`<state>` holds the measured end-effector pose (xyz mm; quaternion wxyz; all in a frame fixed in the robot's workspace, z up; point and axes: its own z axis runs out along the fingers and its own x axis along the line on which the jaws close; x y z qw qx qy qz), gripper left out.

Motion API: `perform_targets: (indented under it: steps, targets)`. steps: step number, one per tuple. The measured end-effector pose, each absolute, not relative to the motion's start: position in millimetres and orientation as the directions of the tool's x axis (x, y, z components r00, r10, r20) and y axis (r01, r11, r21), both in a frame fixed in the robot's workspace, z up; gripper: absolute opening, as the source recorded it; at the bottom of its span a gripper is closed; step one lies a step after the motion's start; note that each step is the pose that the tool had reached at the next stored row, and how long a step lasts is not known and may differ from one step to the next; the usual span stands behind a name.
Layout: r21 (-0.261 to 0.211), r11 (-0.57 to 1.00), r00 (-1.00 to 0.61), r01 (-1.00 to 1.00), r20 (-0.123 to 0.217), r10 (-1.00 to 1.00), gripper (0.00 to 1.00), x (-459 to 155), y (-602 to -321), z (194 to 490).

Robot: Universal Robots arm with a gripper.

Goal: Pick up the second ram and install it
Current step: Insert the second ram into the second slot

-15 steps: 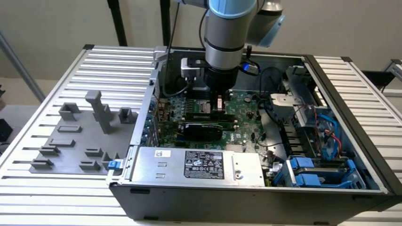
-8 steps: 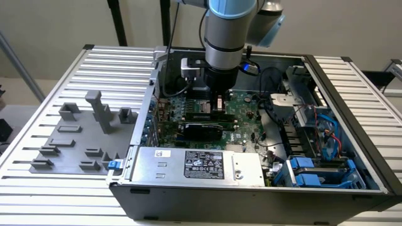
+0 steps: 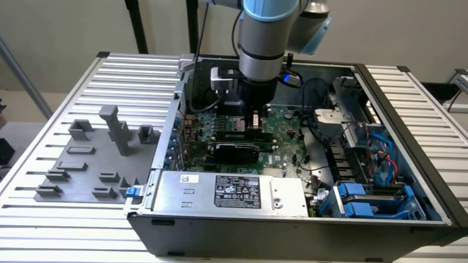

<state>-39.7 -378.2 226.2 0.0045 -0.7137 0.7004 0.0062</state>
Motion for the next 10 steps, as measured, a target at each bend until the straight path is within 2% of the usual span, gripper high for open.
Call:
perform_targets:
  steps: [10]
  targets:
    - [0.002,-0.019,0.019,-1.000,-0.019,-1.000,0.14,-39.7,-378.2,225.6]
